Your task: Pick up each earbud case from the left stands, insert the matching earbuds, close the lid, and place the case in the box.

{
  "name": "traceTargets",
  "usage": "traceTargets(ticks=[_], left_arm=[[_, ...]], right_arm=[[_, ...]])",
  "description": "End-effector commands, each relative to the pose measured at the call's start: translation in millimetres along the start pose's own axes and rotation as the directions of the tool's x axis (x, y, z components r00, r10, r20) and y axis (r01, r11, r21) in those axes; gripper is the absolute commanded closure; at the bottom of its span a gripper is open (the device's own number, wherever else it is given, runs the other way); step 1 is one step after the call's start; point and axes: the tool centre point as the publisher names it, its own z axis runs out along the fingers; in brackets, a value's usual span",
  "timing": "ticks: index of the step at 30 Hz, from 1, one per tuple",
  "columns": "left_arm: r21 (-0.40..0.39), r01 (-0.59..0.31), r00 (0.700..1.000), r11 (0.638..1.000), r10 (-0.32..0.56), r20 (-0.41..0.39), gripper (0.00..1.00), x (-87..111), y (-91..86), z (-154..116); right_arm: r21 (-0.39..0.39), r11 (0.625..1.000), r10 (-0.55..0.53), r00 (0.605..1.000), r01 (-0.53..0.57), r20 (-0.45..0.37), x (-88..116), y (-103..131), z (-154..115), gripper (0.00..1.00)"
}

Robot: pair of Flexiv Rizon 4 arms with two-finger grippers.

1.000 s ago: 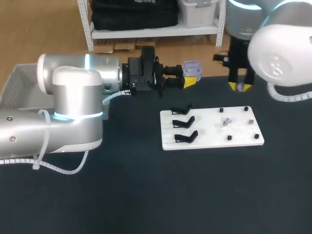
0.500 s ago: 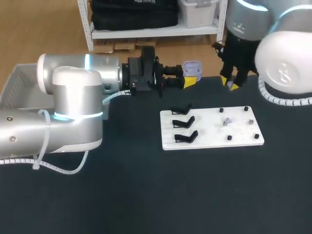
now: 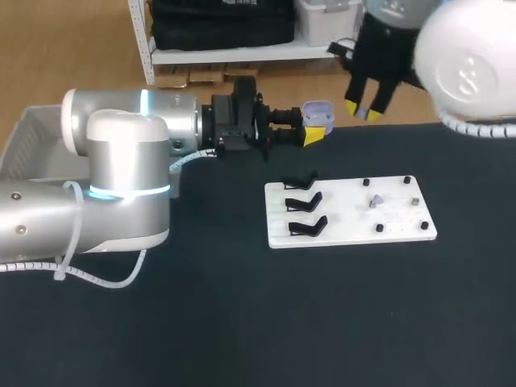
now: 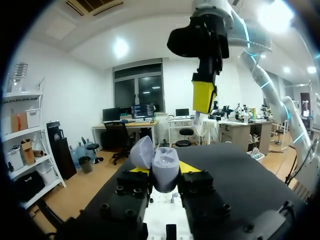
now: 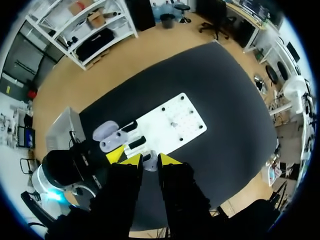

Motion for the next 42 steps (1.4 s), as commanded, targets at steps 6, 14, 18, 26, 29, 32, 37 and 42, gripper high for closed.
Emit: traceTargets(ticks=[6, 14, 18, 26, 29, 32, 37, 42], left_arm=[[-0.006, -0.005, 1.000, 1.000, 0.005, 0.009, 1.00, 1.9, -1.3, -0.3], [-0.006, -0.005, 1.000, 1.000, 0.005, 0.009, 1.00, 1.9, -1.3, -0.3], [-0.006, -0.005, 1.000, 1.000, 0.005, 0.009, 1.00, 1.9, -1.3, -0.3], [-0.006, -0.005, 1.000, 1.000, 0.005, 0.009, 1.00, 1.9, -1.3, -0.3], [-0.006, -0.005, 1.000, 1.000, 0.005, 0.009, 1.00, 1.9, -1.3, -0.3], [-0.006, -0.005, 1.000, 1.000, 0.005, 0.009, 1.00, 1.9, -1.3, -0.3], [-0.006, -0.005, 1.000, 1.000, 0.005, 0.009, 1.00, 1.9, -1.3, -0.3], [-0.006, -0.005, 1.000, 1.000, 0.005, 0.009, 1.00, 1.9, -1.3, -0.3]], right_arm=[[0.073, 0.995, -0.061, 0.997, 0.064, -0.040, -9.7, 28.7, 15.9, 1.00], [0.091, 0.990, -0.108, 0.993, 0.111, -0.037, -10.6, 38.7, 14.5, 1.00], [0.084, 0.990, -0.114, 0.992, 0.117, -0.046, -9.9, 42.2, 14.3, 1.00], [0.075, 0.990, -0.118, 0.992, 0.121, -0.045, -9.3, 48.9, 20.2, 1.00], [0.075, 0.990, -0.118, 0.992, 0.121, -0.046, -9.8, 50.2, 21.9, 1.00], [0.076, 0.990, -0.118, 0.992, 0.122, -0.047, -9.9, 51.0, 23.8, 1.00], [0.080, 0.989, -0.119, 0.991, 0.123, -0.054, -10.2, 51.1, 26.9, 1.00], [0.084, 0.989, -0.119, 0.991, 0.123, -0.055, -9.5, 51.6, 29.4, 1.00]])
